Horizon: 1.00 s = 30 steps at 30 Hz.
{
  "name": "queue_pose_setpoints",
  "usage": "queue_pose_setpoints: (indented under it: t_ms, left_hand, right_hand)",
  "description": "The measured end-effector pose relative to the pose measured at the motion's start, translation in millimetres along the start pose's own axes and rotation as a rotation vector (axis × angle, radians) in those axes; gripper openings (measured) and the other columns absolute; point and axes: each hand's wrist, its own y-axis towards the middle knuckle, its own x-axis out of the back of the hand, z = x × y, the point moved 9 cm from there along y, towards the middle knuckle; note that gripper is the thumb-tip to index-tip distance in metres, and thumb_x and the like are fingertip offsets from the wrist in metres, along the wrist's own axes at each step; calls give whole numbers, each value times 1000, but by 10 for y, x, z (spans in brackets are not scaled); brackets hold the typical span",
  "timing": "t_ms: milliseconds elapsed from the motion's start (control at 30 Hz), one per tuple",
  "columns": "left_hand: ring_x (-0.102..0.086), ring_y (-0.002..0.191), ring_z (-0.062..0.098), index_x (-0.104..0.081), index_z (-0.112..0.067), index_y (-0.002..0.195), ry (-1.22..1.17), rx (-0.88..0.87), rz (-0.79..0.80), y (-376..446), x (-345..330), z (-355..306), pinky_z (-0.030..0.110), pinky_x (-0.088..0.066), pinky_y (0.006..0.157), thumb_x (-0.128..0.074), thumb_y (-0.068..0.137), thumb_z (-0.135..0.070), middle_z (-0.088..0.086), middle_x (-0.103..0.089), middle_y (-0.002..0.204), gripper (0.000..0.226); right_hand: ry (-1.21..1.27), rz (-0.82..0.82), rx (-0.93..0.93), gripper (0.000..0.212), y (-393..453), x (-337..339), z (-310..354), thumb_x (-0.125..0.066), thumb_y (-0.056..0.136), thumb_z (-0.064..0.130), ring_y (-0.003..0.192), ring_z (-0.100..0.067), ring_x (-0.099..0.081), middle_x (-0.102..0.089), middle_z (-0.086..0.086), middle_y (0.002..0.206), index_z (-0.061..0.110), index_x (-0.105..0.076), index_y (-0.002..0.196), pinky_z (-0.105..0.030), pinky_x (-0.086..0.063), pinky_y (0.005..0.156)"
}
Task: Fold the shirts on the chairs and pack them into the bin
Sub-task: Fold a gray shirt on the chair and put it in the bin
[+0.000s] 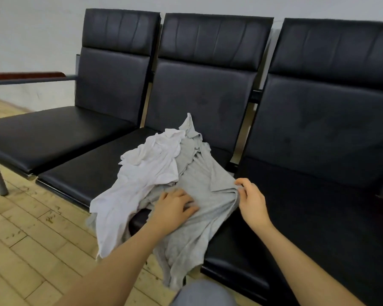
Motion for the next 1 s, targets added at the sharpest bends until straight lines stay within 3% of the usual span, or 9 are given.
queue_pose_setpoints:
  t_ms: [100, 200, 267, 333, 467, 633, 800, 900, 1000]
  left_hand:
    - [-53, 101, 12, -69, -25, 96, -120, 48, -68, 3, 21, 93, 33, -32, 91, -57, 90, -42, -10, -59, 102, 22]
    - [-55, 93, 12, -69, -22, 89, -197, 37, -86, 4, 57, 95, 36, -38, 88, -62, 90, -34, -10, -60, 93, 15]
    - [-56, 79, 11, -68, -17, 85, -276, 26, -137, -16, 132, 65, 33, -44, 77, -62, 91, -28, -9, -61, 83, 14]
    - [-52, 67, 5, -62, -21, 79, -361, 44, -182, -44, 224, 31, 27, -41, 65, -57, 94, -26, -11, -56, 72, 16]
    - [-54, 77, 7, -66, -17, 93, -420, 26, -293, 13, 545, -109, 21, -40, 72, -52, 96, -25, -11, -59, 83, 17]
    - [-45, 71, 4, -70, -19, 97, -264, -104, -419, 220, 1012, -610, 18, -32, 61, -56, 94, -27, -14, -44, 71, 16]
    - [-44, 72, 7, -70, -19, 96, -211, -194, -497, 281, 1250, -1131, 28, -35, 63, -56, 95, -27, -12, -44, 76, 17]
    - [-45, 71, 8, -70, -20, 96, -220, -160, -464, 302, 1176, -1254, 32, -41, 65, -54, 95, -28, -5, -51, 78, 18]
    - [-50, 77, 10, -69, -20, 94, -258, -124, -332, 342, 896, -1254, 33, -46, 72, -54, 95, -32, -7, -55, 83, 19]
  right_hand:
    - [-31, 39, -9, 26, -64, -63, -57, -45, 99, 11, 100, -22, -57, -56, 3, 100, 13, -65, 115, -45, -44, 95]
    - [-16, 70, -10, 26, -127, -109, -22, -51, 97, 16, 99, -17, -56, -55, 4, 100, 11, -64, 120, -37, -44, 96]
    - [21, 90, -21, 29, -161, -94, 20, -56, 95, 19, 93, -12, -56, -56, 3, 101, 10, -62, 122, -22, -43, 89]
    - [28, 91, -20, 30, -176, -28, 80, -58, 94, 19, 92, -9, -55, -57, 2, 104, 9, -62, 122, -13, -39, 83]
    - [23, -44, 14, 25, -180, 340, 221, -58, 94, 16, 82, -4, -52, -58, 1, 98, 7, -65, 117, 0, -36, 70]
    - [-1, -180, 59, 14, -271, 915, 351, -59, 93, 17, 84, -3, -54, -58, 6, 96, 14, -68, 104, -7, -39, 71]
    - [28, -284, 66, 9, -378, 1453, 319, -61, 92, 14, 79, -2, -55, -59, 7, 88, 18, -69, 93, -12, -40, 70]
    - [74, -282, 59, 11, -425, 1625, 276, -60, 91, 14, 79, -1, -55, -59, 8, 87, 22, -66, 88, -9, -40, 68]
    - [-11, -206, 43, 14, -411, 1578, 175, -60, 91, 17, 80, -6, -54, -55, 11, 88, 28, -62, 82, -26, -46, 79]
